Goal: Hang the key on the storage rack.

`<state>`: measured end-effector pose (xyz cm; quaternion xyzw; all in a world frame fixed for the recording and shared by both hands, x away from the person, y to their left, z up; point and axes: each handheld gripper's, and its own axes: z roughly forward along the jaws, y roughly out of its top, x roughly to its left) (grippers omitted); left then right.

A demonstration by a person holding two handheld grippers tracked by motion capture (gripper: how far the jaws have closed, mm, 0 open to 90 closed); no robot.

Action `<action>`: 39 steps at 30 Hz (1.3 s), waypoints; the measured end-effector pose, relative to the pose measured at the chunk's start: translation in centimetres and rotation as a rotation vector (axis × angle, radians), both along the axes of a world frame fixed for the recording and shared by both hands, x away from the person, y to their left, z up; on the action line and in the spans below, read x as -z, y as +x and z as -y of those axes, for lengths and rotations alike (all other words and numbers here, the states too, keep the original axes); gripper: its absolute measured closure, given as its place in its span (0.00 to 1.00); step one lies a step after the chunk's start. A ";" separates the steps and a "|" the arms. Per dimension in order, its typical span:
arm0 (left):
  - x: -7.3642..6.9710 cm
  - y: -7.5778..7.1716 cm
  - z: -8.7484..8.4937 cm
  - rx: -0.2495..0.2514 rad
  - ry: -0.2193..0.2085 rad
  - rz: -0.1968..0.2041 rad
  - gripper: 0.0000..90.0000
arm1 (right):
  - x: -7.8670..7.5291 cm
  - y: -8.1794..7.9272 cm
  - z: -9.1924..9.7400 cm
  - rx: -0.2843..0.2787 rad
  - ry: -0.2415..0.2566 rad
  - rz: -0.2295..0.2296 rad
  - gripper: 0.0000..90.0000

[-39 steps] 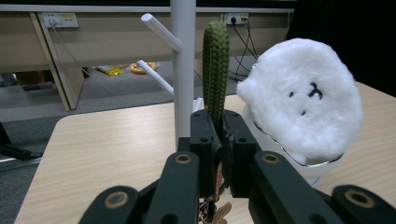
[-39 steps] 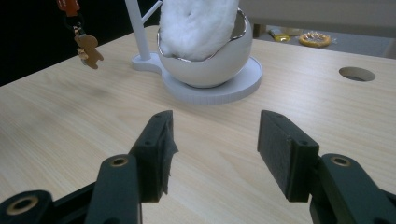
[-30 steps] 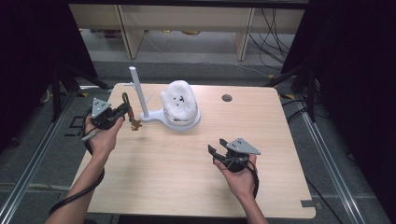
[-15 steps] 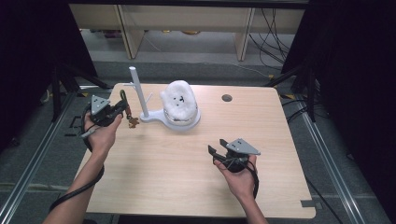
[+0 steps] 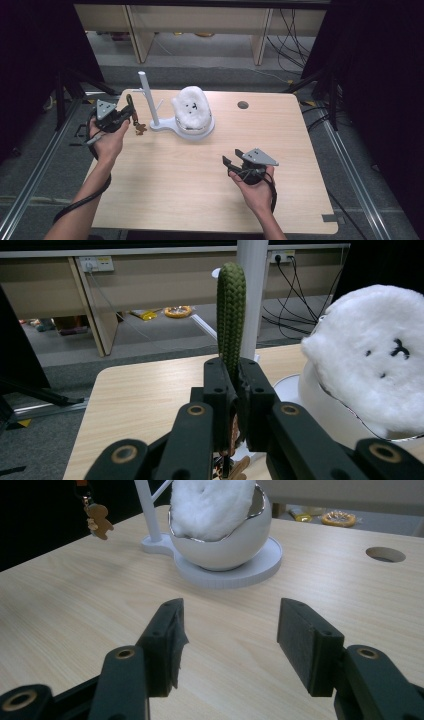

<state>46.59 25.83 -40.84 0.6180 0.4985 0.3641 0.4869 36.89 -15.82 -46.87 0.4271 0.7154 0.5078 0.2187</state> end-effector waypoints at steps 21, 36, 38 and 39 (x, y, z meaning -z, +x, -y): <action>-0.2 1.7 -0.1 -0.047 0.032 -0.012 0.93 | 0.2 0.2 0.2 -0.009 -0.009 0.012 0.51; -0.4 2.2 0.4 -0.044 0.051 -0.007 0.93 | 0.4 0.3 0.3 -0.007 -0.001 0.001 0.51; -0.4 2.3 0.5 -0.044 0.052 -0.005 0.93 | 0.3 0.1 0.3 0.006 -0.004 -0.023 0.51; -0.5 2.3 0.5 -0.044 0.053 -0.003 0.93 | 0.4 0.3 0.4 0.002 -0.023 -0.002 0.51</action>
